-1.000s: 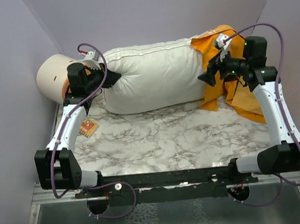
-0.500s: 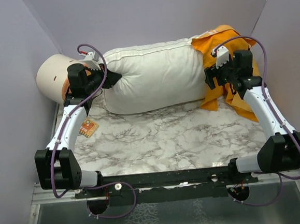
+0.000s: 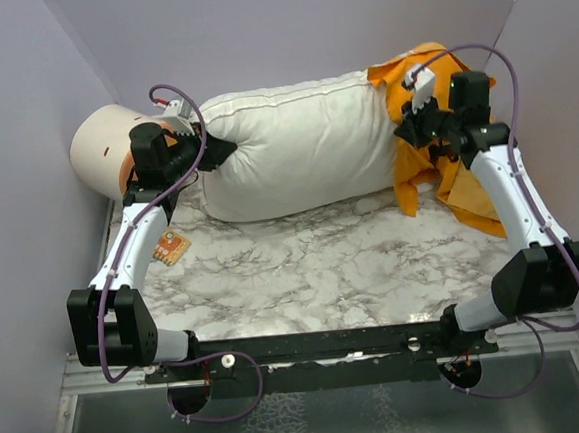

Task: Put the pillow into the pillowcase
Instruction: Stuff the pillow into the pillowcase.

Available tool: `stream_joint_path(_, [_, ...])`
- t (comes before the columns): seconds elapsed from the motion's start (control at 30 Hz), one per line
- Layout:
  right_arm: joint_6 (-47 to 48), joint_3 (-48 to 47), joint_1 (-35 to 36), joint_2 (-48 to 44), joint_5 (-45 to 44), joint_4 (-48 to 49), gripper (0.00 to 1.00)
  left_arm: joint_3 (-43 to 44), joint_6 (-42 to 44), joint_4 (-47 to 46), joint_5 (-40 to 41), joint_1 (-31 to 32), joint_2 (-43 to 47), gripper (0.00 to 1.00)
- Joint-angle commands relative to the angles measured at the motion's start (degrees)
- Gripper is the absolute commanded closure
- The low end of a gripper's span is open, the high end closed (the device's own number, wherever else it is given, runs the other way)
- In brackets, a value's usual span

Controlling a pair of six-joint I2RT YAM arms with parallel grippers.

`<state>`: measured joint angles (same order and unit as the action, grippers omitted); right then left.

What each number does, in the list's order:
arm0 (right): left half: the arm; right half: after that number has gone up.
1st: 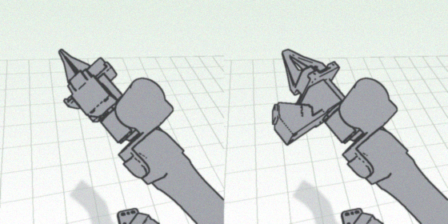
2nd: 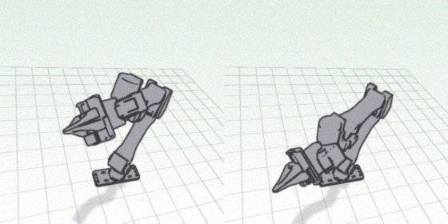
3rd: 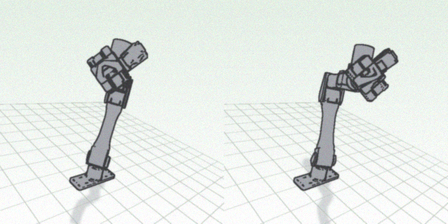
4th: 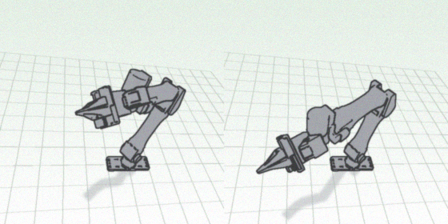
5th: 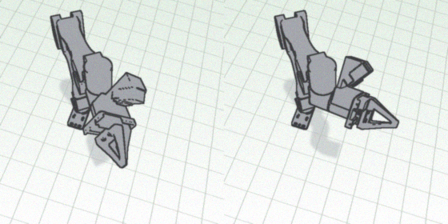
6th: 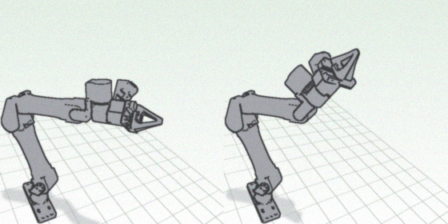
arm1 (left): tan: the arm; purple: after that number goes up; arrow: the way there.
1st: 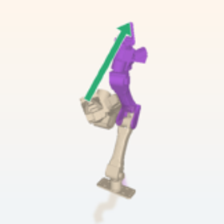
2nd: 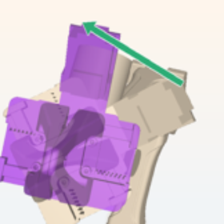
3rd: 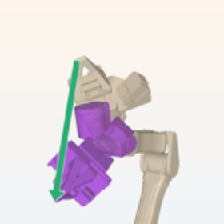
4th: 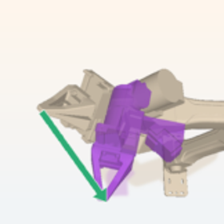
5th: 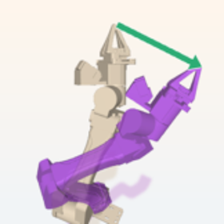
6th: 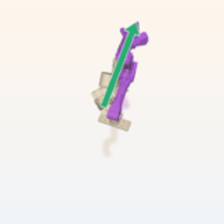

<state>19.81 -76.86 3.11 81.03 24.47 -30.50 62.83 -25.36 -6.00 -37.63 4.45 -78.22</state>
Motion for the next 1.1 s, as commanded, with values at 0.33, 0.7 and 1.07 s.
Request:
stream_joint_path(0.33, [-7.3,-45.2,21.2,24.4,22.0,-11.7,0.99,6.0,-5.0,-4.7,-7.7,2.8,6.7,1.0])
stream_joint_path(0.7, [-3.9,-23.3,5.7,16.9,19.7,-9.3,0.61,-6.1,-2.4,-3.5,-3.7,2.8,7.6,1.0])
stream_joint_path(1.07, [4.4,-1.7,-1.9,-3.3,22.2,-8.0,0.09,-6.9,3.3,5.2,7.2,2.7,3.1,1.0])
